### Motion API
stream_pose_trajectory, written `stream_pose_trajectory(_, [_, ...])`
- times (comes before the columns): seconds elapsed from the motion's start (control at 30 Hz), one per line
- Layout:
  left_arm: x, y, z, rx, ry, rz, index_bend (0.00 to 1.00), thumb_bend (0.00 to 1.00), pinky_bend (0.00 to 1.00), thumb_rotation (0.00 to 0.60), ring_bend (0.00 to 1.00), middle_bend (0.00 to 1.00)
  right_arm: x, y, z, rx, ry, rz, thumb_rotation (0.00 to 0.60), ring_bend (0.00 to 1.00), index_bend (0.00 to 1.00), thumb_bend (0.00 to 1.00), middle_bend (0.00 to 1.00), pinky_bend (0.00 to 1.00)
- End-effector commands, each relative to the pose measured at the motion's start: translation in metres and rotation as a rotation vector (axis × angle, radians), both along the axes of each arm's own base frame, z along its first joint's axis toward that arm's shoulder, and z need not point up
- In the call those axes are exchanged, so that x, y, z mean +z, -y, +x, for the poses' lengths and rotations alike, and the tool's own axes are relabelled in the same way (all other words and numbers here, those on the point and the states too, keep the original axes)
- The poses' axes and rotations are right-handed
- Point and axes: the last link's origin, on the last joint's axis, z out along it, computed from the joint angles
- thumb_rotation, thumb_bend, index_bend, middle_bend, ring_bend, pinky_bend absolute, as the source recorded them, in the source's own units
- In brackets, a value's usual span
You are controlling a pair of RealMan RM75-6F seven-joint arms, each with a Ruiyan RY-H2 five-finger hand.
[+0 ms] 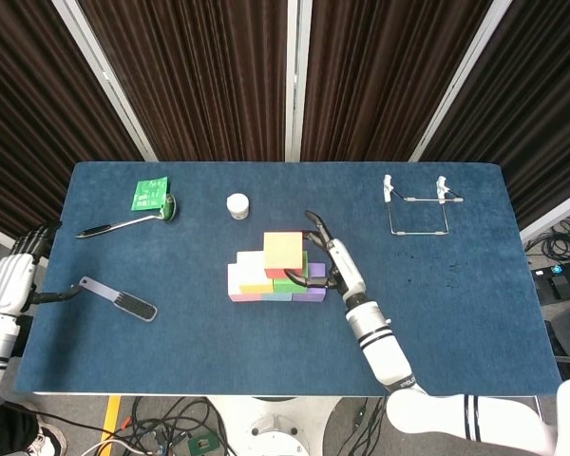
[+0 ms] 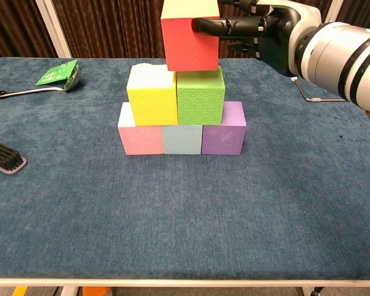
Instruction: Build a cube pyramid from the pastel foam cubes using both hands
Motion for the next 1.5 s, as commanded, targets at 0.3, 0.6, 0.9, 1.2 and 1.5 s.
stream_pose_trajectory(0.3, [0.000, 0.001, -0.002, 0.000, -0.003, 0.004, 0.08, 0.06, 0.07, 0.600, 0.01, 0.05, -0.006, 0.002, 0.007, 0.024, -0.022, 0.001, 0.600, 0.11, 0.00, 0.17, 0.65, 0.00])
stream_pose_trajectory(0.6, [0.001, 0.000, -0.005, 0.002, -0.011, 0.010, 0.08, 0.06, 0.07, 0.600, 0.01, 0.05, -0.017, 0.009, 0.015, 0.043, -0.001, 0.026, 0.600, 0.11, 0.00, 0.17, 0.65, 0.00])
stream_pose_trajectory(0.9, [0.001, 0.001, -0.006, 0.000, -0.007, 0.009, 0.08, 0.06, 0.07, 0.600, 0.01, 0.05, -0.021, 0.006, 0.012, 0.040, -0.003, 0.020, 0.600, 0.11, 0.00, 0.17, 0.64, 0.00])
stream_pose_trajectory(1.2, [0.000, 0.001, -0.006, 0.000, -0.005, 0.008, 0.08, 0.06, 0.07, 0.600, 0.01, 0.05, -0.020, 0.003, 0.007, 0.034, -0.008, 0.003, 0.600, 0.11, 0.00, 0.17, 0.63, 0.00])
stream_pose_trajectory(1.5, [0.002, 0.000, -0.007, 0.000, -0.003, 0.009, 0.08, 0.06, 0.07, 0.600, 0.01, 0.05, -0.024, 0.003, 0.004, 0.030, -0.009, 0.010, 0.600, 0.10, 0.00, 0.16, 0.62, 0.00])
